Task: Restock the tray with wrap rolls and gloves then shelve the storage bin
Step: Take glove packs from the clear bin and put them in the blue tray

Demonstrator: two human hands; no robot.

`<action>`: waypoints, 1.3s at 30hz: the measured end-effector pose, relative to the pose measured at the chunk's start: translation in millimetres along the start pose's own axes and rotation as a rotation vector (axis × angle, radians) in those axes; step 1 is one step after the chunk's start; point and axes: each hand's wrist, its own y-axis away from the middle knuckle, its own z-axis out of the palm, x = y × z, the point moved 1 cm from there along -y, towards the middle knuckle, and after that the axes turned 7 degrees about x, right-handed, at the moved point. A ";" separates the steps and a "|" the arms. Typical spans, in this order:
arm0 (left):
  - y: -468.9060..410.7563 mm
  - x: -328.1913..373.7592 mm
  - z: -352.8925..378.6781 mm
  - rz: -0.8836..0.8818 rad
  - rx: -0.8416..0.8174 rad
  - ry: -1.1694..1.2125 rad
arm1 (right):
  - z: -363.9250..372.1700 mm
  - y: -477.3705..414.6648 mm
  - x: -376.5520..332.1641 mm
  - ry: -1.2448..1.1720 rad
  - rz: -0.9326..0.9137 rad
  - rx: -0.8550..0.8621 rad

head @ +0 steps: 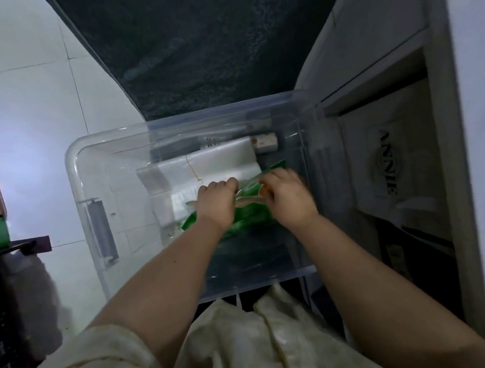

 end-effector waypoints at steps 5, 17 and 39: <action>28.3 -0.7 -77.3 0.110 0.210 0.016 | -54.2 40.3 -36.3 0.052 -0.058 0.124; 135.1 34.9 -220.0 0.569 0.379 0.062 | -93.7 202.8 -148.2 0.152 0.245 0.608; 573.9 433.5 -137.2 1.593 0.159 0.265 | -125.2 779.6 -89.4 0.361 1.021 1.228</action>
